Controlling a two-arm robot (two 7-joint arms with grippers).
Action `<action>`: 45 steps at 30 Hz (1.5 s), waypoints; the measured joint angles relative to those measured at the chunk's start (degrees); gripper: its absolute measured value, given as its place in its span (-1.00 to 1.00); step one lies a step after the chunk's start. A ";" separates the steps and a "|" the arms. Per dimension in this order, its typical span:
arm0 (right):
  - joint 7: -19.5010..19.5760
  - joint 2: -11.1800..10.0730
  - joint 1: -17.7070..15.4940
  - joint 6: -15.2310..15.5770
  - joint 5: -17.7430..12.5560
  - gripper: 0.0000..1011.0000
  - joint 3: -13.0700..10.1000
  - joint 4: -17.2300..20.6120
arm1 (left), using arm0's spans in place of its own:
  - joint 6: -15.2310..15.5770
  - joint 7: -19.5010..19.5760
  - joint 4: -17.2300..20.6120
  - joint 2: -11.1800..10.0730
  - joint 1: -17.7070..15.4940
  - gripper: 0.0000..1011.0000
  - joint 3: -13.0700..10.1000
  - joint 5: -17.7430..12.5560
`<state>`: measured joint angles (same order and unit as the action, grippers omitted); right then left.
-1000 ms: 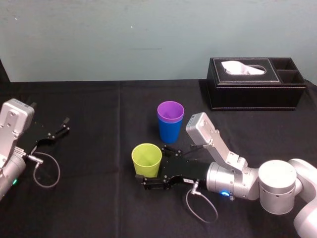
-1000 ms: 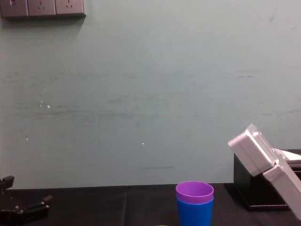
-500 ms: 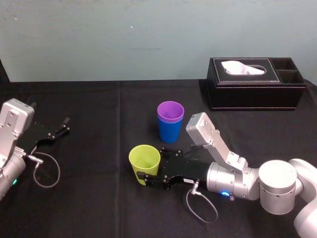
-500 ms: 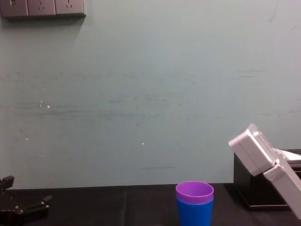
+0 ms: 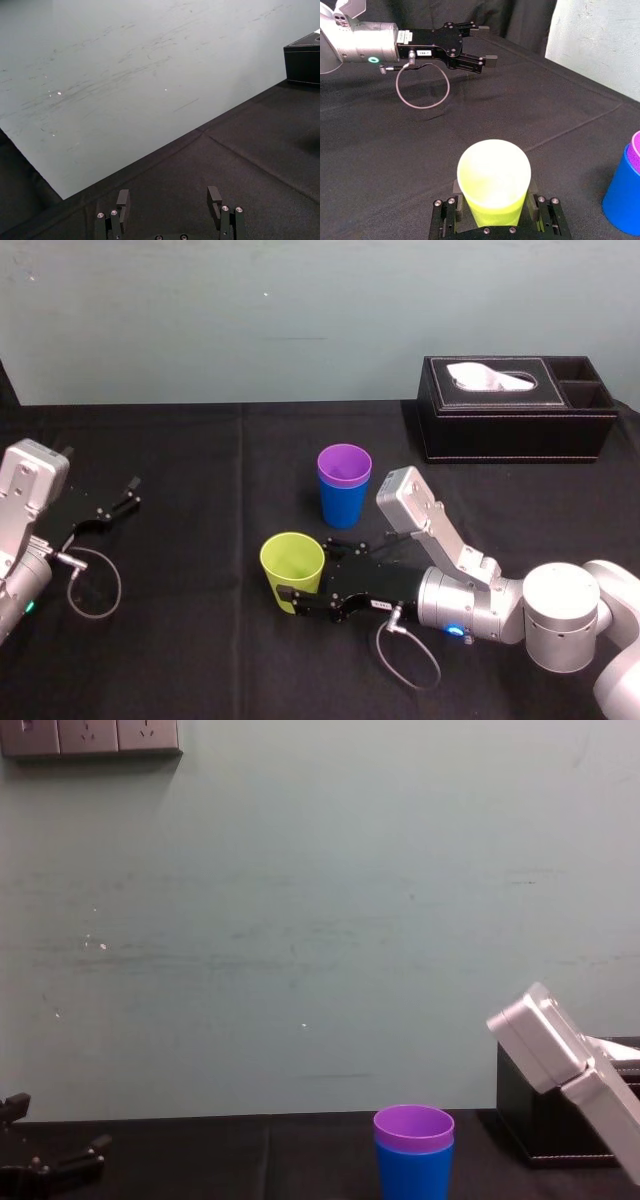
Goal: Stack the three plastic cups sequentially using one hand.
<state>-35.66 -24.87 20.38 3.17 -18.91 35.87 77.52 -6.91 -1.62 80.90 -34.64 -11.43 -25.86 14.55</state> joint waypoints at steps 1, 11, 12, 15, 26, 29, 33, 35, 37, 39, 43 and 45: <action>0.00 0.00 0.00 0.00 -0.01 0.45 0.00 0.00 | 0.00 0.00 0.00 0.00 0.00 1.00 0.00 0.00; 1.14 -1.04 -1.82 0.37 -0.16 0.45 -0.93 2.93 | 0.00 0.00 0.00 0.00 0.00 1.00 0.00 0.00; 1.14 -1.04 -1.82 0.37 -0.16 0.45 -0.93 2.93 | 0.00 0.00 0.00 0.00 0.00 1.00 0.00 0.00; 1.65 -1.66 -2.71 0.68 -0.54 0.45 -1.69 4.51 | 0.00 0.00 0.00 0.00 0.00 1.00 0.00 0.00; 4.43 -4.43 -4.53 5.38 -1.93 0.45 -4.92 11.14 | 0.00 0.00 0.00 0.00 0.00 1.00 0.00 0.00; 5.04 -5.15 -4.63 6.73 -2.40 0.45 -5.90 12.84 | 0.00 0.00 0.00 0.00 0.00 1.00 0.00 0.00; 5.77 -5.93 -4.63 8.04 -3.01 0.45 -6.96 14.70 | 0.00 0.00 0.00 0.00 0.00 1.00 0.00 0.00; 6.11 -6.31 -4.50 8.59 -3.31 0.45 -7.54 15.63 | 0.00 0.00 0.00 0.00 0.00 1.00 0.00 0.00; 6.42 -6.58 -4.25 9.04 -3.55 0.45 -8.00 16.27 | 0.00 0.00 0.00 0.00 0.00 1.00 0.00 0.00; 6.73 -6.72 -4.06 9.31 -3.60 0.45 -8.27 16.62 | 0.00 0.00 0.00 0.00 0.00 1.00 0.00 0.00; 7.29 -6.91 -3.59 9.97 -3.73 0.45 -8.77 17.39 | 0.00 0.00 0.00 0.00 0.00 1.00 0.00 0.00; 7.61 -6.96 -3.26 10.37 -3.79 0.45 -9.00 17.81 | 0.00 0.00 0.00 0.00 0.00 1.00 0.00 0.00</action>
<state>-28.05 -31.83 17.13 13.54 -22.69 26.87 95.33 -6.91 -1.62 80.90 -34.65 -11.43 -25.86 14.55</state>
